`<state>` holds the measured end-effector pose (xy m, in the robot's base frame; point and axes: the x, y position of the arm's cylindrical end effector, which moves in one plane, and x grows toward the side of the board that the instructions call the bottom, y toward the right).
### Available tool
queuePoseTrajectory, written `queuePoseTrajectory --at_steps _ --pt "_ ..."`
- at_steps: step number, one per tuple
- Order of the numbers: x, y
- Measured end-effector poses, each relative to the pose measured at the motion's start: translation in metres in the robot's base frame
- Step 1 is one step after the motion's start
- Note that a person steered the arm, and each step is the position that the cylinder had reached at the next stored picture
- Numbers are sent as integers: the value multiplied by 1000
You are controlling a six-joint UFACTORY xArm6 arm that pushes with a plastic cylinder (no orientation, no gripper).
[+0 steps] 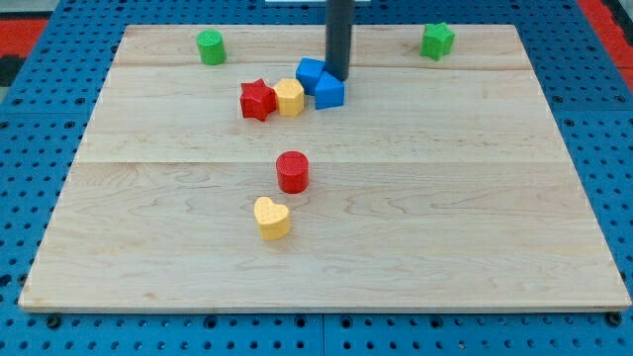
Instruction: Move the blue cube above the yellow hexagon
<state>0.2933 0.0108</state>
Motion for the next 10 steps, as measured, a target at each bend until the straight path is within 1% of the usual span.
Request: queuePoseTrajectory --at_steps 1,2,3,4,5,6,7,8,9,10 --pt "-1 -35" --pt "-3 -30" --pt "-38 -16" --pt "-72 -39" --pt "-65 -77" --pt "-47 -119" --pt "-13 -111" --pt "-10 -101" --pt "-6 -77" --pt "-6 -75"
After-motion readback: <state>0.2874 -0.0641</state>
